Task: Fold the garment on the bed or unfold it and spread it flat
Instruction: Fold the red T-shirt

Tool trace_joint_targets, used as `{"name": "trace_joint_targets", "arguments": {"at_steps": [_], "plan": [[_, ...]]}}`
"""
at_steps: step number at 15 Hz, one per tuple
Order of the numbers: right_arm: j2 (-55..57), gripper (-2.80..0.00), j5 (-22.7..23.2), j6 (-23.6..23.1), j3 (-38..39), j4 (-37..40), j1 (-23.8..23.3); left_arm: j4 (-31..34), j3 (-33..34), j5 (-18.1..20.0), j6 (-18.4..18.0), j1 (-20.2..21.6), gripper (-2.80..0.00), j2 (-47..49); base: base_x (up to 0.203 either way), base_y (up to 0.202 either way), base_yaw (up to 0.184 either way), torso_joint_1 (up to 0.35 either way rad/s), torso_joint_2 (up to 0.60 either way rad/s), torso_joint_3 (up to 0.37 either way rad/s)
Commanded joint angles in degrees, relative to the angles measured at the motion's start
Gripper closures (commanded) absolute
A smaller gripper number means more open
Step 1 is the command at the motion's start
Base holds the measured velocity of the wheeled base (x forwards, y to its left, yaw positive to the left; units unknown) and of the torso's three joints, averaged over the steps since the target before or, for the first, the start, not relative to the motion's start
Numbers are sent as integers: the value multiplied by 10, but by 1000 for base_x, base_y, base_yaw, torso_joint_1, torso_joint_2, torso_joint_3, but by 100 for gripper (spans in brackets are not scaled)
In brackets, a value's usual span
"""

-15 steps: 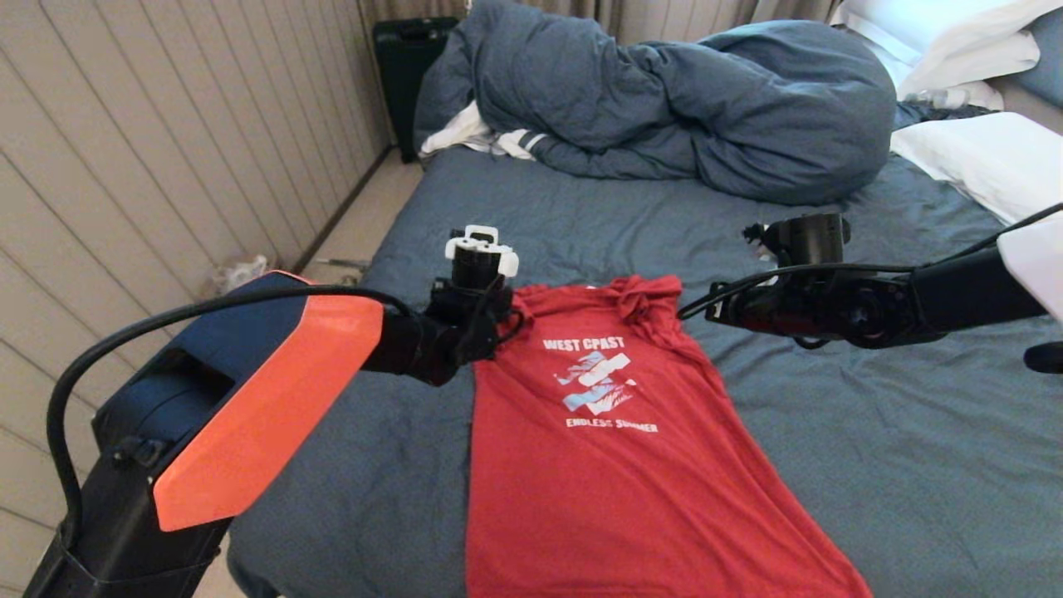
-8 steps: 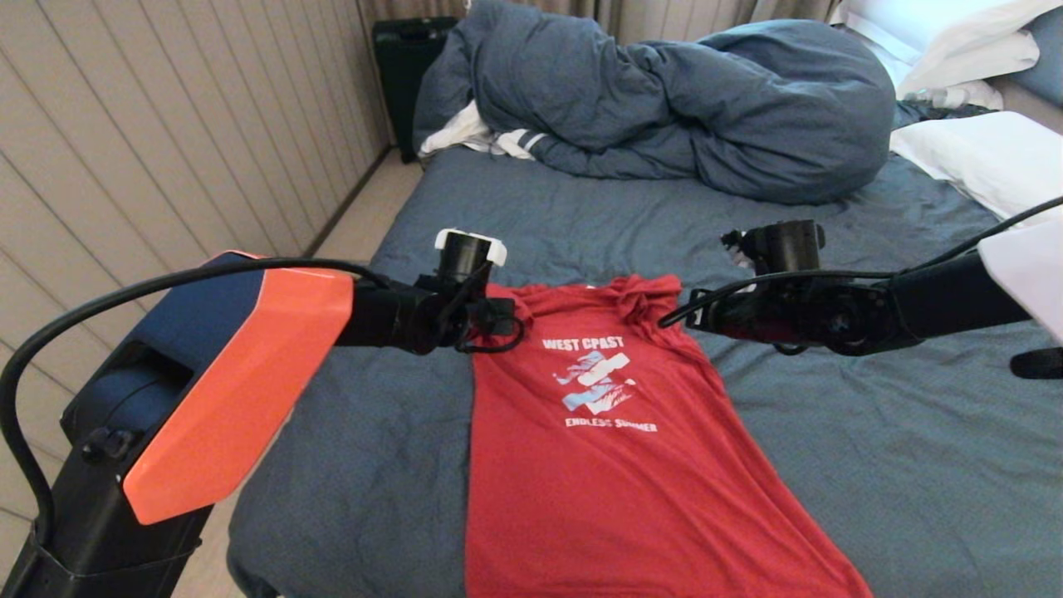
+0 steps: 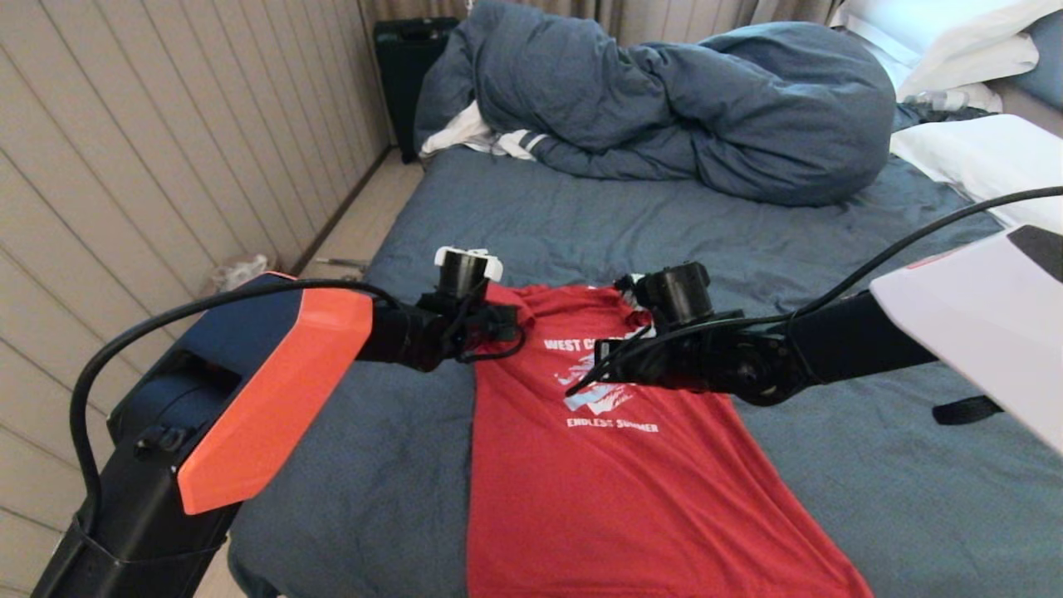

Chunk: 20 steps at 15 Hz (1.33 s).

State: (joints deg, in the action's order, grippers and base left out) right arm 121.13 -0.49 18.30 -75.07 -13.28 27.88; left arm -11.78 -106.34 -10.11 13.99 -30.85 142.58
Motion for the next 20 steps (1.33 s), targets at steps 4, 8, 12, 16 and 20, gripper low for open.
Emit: {"name": "trace_joint_targets", "arguments": {"at_steps": [4, 8, 12, 16, 20], "plan": [[30, 0, 0, 2, 21, -2, 52, -36, -1, -2, -2, 16, 0, 25, 0, 0, 0, 0, 0, 0], [27, 0, -3, 2, 37, -12, 55, -62, -6, -1, -6, 26, 0, 19, 0, 0, 0, 0, 0, 0], [20, 0, -3, 2, 57, -17, 55, -94, -6, -2, -11, 29, 0, 9, 0, 0, 0, 0, 0, 0], [17, 0, -5, 2, 76, -61, 51, -104, -6, -10, -24, 14, 0, 17, 0, 0, 0, 0, 0, 0], [-26, 0, -6, 1, 94, -62, 42, -67, 36, -40, -5, 18, 0, -49, 0, 0, 0, 0, 0, 0]]}}
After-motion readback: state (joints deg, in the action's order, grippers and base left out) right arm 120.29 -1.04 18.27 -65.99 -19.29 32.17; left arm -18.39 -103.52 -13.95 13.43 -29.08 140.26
